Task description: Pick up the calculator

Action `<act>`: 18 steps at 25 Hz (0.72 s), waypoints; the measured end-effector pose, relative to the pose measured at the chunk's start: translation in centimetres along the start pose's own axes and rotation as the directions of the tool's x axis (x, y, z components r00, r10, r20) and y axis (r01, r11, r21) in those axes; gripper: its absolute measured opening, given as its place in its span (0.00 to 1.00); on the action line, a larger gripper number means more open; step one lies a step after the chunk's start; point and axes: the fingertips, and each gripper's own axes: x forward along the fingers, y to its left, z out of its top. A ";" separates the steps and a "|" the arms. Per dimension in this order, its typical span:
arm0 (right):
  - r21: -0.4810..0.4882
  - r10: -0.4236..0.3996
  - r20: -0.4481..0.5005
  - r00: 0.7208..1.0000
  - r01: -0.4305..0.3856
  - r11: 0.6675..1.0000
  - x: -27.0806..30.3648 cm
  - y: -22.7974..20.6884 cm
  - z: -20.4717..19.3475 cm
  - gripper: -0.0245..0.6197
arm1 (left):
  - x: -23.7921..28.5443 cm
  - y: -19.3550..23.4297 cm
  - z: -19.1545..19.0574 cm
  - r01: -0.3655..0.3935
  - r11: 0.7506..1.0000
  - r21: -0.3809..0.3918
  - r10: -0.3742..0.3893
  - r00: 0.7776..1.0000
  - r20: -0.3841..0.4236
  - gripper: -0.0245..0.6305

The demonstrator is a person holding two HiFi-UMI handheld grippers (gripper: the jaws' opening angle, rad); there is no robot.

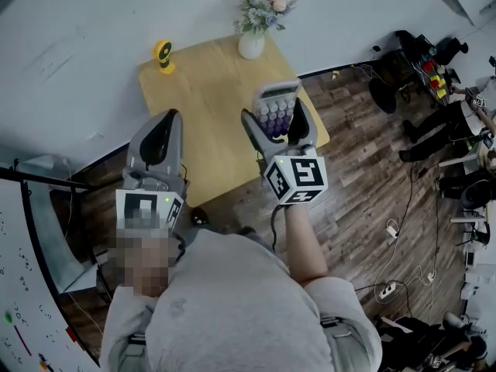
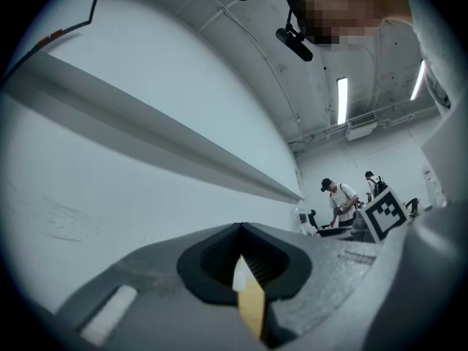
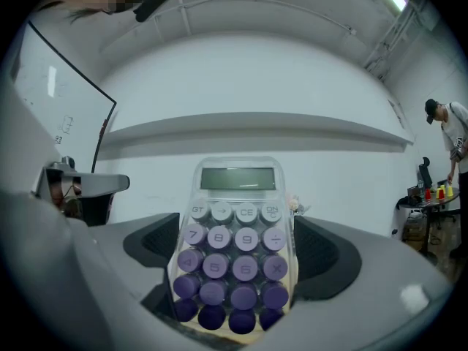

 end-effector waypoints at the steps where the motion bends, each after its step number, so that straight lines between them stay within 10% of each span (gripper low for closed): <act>1: -0.003 0.000 0.009 1.000 0.000 1.000 -0.3 -0.2 0.4 0.80 | -0.1 -0.3 0.1 -0.001 1.000 0.003 0.001 1.000 0.002 0.04; 18: -0.085 0.010 0.110 0.994 -0.001 0.996 -5.2 -3.2 4.4 0.80 | -0.7 -6.0 2.2 -0.033 0.999 0.035 0.032 0.999 0.037 0.04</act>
